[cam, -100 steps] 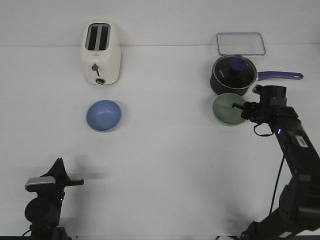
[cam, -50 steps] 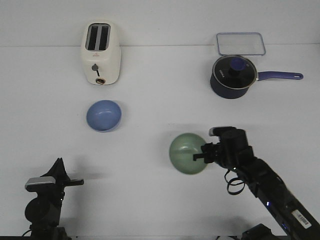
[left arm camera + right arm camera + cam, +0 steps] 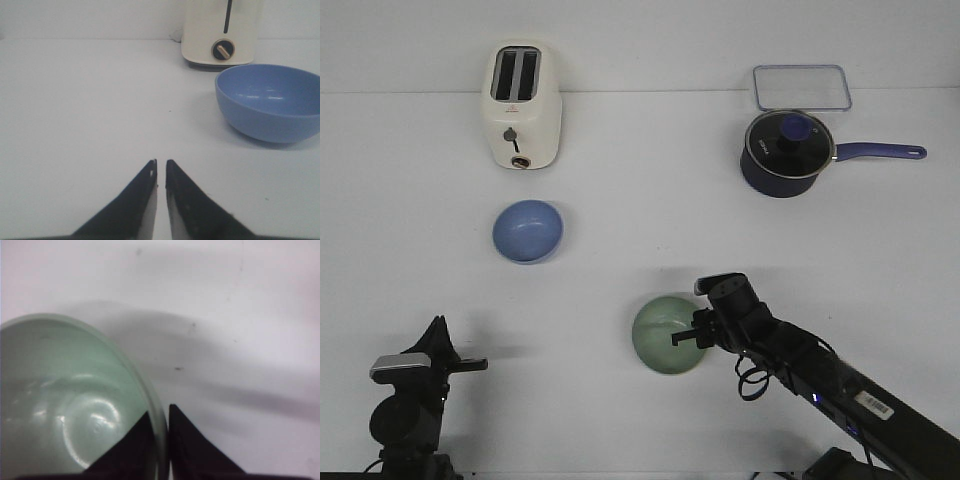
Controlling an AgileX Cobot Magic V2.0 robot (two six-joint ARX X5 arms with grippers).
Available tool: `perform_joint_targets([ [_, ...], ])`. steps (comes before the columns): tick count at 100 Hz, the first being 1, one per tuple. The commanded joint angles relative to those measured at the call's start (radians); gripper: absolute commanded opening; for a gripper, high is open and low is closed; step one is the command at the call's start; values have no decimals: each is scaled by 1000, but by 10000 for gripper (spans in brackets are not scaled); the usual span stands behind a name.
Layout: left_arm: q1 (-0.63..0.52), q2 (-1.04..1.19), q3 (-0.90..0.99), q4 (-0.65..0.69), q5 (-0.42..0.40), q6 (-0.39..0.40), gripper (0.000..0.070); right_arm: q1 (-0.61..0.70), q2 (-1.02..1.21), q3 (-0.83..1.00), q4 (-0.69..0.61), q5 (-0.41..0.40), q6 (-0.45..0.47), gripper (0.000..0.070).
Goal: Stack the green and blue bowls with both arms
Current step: 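Carry the green bowl with the right gripper toward the table center and set it down, then release the green bowl and withdraw the right gripper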
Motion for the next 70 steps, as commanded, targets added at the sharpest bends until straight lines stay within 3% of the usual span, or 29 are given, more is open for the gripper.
perform_joint_targets([
  [1,0,-2,-20,11,2,-2,15,9,8,11,13,2,5,4],
  [10,0,-2,-20,11,2,-2,15,9,8,11,11,2,5,41],
  [21,0,-2,-20,11,2,-2,15,9,8,11,12,2,4,310],
  [26,0,-2,-20,11,2,-2,15,8,8,12,14,2,-1,378],
  [55,0,-2,-20,11,2,-2,15,4,-182,13,-10,23,-100,381],
  [70,0,-2,-20,11,2,-2,15,65,-432,10,-114,165,-142,374],
])
